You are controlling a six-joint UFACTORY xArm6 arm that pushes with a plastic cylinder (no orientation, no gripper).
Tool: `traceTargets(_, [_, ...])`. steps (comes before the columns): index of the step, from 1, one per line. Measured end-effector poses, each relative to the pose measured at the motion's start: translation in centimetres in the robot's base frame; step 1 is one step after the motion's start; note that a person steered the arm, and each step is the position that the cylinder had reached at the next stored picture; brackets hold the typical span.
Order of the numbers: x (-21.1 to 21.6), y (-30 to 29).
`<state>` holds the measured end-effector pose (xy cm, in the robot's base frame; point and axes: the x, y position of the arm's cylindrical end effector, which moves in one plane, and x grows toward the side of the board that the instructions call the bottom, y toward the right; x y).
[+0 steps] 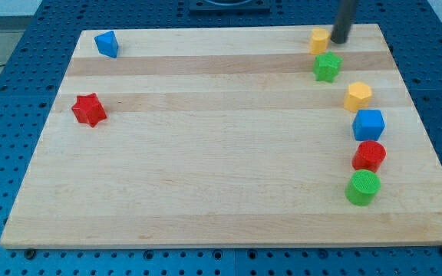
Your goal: Move the blue cube towards the left of the yellow hexagon
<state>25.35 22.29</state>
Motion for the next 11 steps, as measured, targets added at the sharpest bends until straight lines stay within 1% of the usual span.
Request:
traceTargets(1, [7.0, 3.6])
traceTargets(2, [15.1, 5.6])
traceTargets(3, [19.5, 4.8])
traceTargets(4, [19.5, -1.8])
traceTargets(5, [20.5, -7.7])
traceTargets(6, [24.3, -6.9])
traceTargets(7, [21.4, -13.5])
traceTargets(8, [19.8, -13.2])
traceTargets(9, [21.3, -8.8])
traceTargets(10, [17.8, -7.7])
traceTargets(11, [11.6, -15.6])
